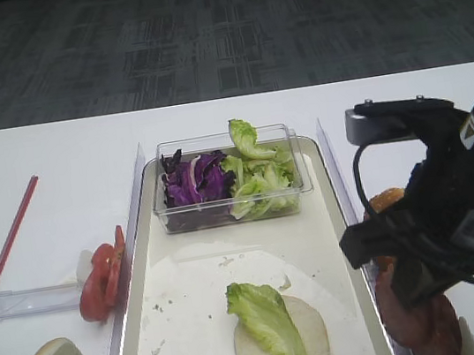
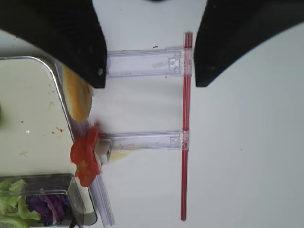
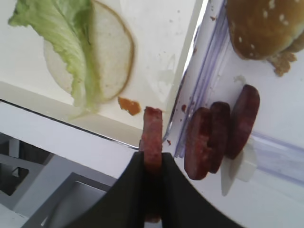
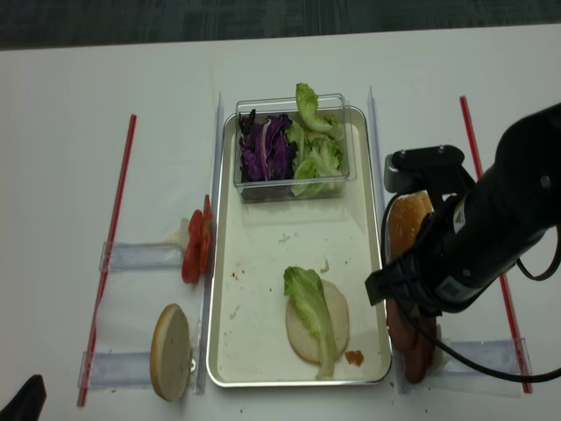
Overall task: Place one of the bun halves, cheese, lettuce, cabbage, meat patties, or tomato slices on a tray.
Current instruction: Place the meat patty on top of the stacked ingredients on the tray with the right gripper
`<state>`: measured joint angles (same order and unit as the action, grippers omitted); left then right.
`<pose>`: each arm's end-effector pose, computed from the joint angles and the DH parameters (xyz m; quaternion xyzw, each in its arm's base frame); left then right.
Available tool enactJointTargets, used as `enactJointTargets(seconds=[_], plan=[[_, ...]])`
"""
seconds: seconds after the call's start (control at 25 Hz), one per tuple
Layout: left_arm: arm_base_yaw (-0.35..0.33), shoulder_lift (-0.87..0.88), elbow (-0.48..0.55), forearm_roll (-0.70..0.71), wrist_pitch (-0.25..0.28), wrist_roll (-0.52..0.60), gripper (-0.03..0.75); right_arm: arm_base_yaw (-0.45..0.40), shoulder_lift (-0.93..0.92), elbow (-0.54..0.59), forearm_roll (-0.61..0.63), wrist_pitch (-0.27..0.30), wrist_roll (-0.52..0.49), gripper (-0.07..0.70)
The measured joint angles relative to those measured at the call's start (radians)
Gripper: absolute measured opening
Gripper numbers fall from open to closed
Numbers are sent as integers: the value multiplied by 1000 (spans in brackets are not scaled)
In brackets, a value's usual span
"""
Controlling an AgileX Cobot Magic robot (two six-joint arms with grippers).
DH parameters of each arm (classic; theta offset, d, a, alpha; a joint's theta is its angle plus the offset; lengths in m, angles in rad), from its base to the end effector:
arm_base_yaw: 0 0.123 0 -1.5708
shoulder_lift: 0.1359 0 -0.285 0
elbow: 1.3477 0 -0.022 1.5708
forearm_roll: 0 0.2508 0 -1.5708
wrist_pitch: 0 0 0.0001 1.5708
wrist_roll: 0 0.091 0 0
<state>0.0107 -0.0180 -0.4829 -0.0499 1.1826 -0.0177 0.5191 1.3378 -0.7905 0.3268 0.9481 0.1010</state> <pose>-0.0112 -0.0043 0.2630 -0.0100 0.8829 -0.0265 0.4688 0.1820 0.1314 0.2287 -0.1221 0.9794 0.1572 0.0338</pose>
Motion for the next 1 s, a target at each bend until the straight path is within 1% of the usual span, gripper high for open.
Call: enactJointTargets(seconds=[0.12,0.24,0.4,0.72,1.0], plan=[[0,0,0,0,0,0,391,-48,6,-11,92,0,-101,83],[0,0,0,0,0,0,391,-78,26,-12,177,0,-190,83],[0,0,0,0,0,0,391,-85,63,-12,240,-2,-282,83],[0,0,0,0,0,0,391,-85,168,-13,462,-22,-523,83],[0,0,0,0,0,0,391,-85,270,-14,605,-38,-676,83]])
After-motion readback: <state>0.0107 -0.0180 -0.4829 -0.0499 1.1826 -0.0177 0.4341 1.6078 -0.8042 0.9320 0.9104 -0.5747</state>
